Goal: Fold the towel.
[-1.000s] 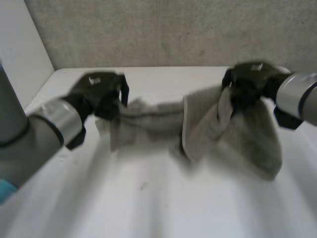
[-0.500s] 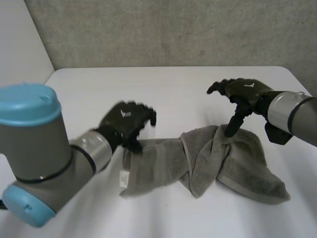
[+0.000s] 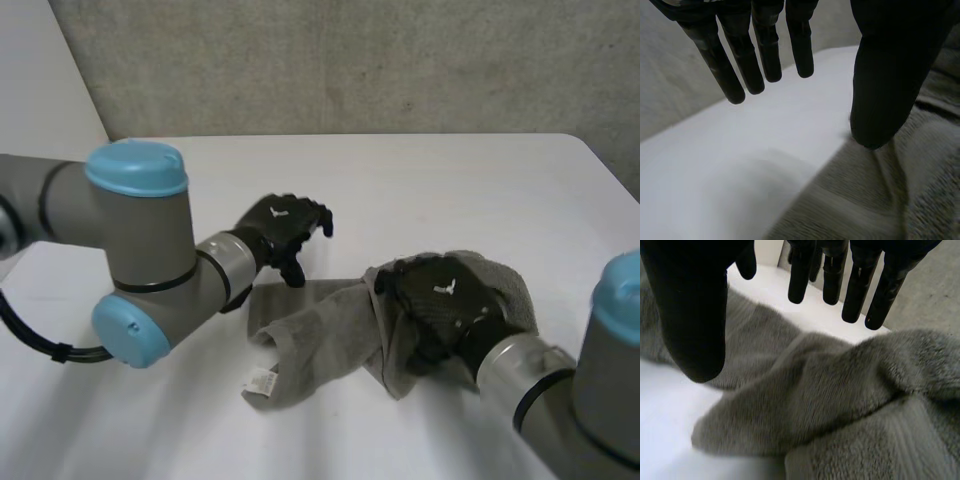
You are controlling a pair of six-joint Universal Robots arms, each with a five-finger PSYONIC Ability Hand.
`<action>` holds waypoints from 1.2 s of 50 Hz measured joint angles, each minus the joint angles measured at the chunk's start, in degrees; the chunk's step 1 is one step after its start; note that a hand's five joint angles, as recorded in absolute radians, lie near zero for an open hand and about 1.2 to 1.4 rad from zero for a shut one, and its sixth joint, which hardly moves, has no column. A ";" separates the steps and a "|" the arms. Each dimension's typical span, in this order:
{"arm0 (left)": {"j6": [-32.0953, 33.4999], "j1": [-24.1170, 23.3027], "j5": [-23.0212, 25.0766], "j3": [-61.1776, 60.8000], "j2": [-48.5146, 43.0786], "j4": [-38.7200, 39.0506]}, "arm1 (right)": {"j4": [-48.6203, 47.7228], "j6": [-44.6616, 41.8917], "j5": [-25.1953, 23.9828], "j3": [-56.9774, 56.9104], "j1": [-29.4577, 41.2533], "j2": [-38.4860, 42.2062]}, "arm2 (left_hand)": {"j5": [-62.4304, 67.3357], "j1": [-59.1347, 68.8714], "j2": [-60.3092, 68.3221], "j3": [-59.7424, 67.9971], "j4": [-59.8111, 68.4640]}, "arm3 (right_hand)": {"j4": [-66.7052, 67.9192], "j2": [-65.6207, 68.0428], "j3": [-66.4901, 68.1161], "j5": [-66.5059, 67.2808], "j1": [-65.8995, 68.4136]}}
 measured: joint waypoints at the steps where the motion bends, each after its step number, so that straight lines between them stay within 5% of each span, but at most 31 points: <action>1: 0.00 -0.05 0.48 0.56 -0.72 -0.32 | -1.03 -0.91 0.75 0.62 0.34 0.39 | -0.05 -0.09 -0.07 -0.05 -0.05 | 0.09 0.01 0.11 0.11 0.19; 14: 0.01 -0.33 5.65 8.86 -10.19 -1.64 | -12.65 -12.16 11.71 5.54 3.68 5.17 | -0.98 -0.89 -0.85 -0.80 -0.90 | 8.40 8.57 8.39 8.22 9.70; 18: 0.01 -0.38 6.21 10.40 -11.93 -2.16 | -13.82 -13.02 12.24 5.53 3.84 6.37 | -1.00 -0.94 -0.85 -0.81 -0.90 | 12.38 12.99 12.79 12.16 14.48; 26: -0.05 -0.91 7.26 12.26 -14.39 -3.74 | -16.82 -13.73 12.37 4.67 3.54 8.93 | -1.20 -1.15 -1.09 -1.08 -1.17 | 43.35 43.68 43.61 43.13 49.69; 33: -0.90 -1.48 7.08 11.66 -13.13 -4.56 | -16.44 -13.30 11.89 3.92 -0.53 1.89 | -1.49 -1.49 -1.42 -1.47 -1.46 | 47.09 46.86 47.08 46.52 53.18; 47: -7.04 -2.86 6.68 11.27 -9.65 -5.89 | 4.26 -9.67 0.02 -3.05 -22.29 -6.26 | -2.97 -2.88 -2.83 -2.82 -2.87 | 47.49 47.08 47.47 47.00 53.73; 60: -7.02 -6.15 4.52 11.84 -12.81 -5.55 | 14.22 -8.68 -8.35 -5.45 -27.73 -3.72 | -0.27 -0.38 -0.25 -0.31 -0.13 | 47.51 47.31 47.47 47.07 53.74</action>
